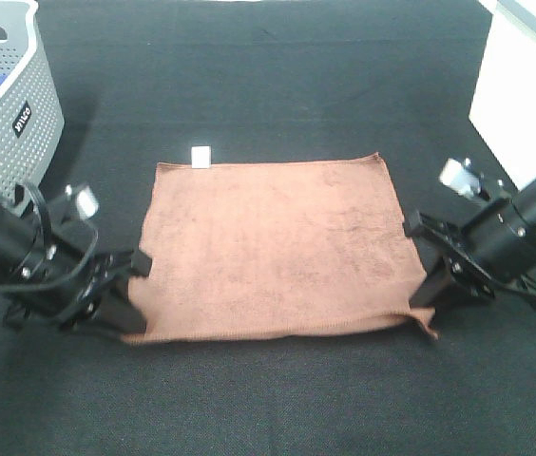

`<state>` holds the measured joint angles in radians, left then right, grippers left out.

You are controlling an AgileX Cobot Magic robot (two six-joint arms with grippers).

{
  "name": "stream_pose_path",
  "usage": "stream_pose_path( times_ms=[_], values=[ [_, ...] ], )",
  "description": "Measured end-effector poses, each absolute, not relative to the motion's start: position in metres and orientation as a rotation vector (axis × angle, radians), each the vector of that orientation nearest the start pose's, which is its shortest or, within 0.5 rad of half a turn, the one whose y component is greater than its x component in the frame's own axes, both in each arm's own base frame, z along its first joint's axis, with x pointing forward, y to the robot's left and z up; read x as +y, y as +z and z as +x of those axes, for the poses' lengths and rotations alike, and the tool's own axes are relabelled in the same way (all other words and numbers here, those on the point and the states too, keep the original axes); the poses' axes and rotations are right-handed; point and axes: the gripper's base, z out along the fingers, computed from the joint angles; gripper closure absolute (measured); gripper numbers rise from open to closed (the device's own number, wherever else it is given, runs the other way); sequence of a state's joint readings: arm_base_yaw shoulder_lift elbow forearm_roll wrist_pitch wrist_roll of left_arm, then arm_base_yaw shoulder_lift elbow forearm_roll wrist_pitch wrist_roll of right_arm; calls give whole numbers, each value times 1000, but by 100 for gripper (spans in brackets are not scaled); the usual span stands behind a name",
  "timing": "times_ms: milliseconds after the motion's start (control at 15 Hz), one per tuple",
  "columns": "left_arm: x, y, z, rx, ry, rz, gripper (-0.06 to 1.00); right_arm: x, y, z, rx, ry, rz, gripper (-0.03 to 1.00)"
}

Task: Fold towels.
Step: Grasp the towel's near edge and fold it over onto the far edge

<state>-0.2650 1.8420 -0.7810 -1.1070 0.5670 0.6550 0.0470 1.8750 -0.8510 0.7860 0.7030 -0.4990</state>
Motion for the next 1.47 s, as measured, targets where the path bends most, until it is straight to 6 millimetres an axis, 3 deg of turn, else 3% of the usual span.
stream_pose_path(
  times_ms=[133,200,400,533,800,1000,1133,1267,1467],
  values=[
    [-122,127,293,2786,-812,-36,94,56,124,313,2914,727,94,97],
    [-122,127,293,2786,-812,-36,94,56,124,313,2914,727,94,97],
    [-122,149,327,2620,-712,-54,94,56,157,361,2725,674,44,97],
    [-124,161,350,2532,-670,-60,94,58,165,392,2662,673,17,97],
    [-132,157,406,2439,-593,-10,94,62,145,449,2626,682,-4,97],
    [-127,141,433,2432,-575,-34,94,62,130,472,2617,659,-25,97],
    [-128,137,438,2436,-582,-28,94,62,126,475,2619,657,-25,96],
    [-130,130,441,2455,-592,-12,86,61,119,475,2633,650,-13,85],
    [-130,128,441,2456,-578,18,32,61,117,475,2650,654,34,33]
  ],
)
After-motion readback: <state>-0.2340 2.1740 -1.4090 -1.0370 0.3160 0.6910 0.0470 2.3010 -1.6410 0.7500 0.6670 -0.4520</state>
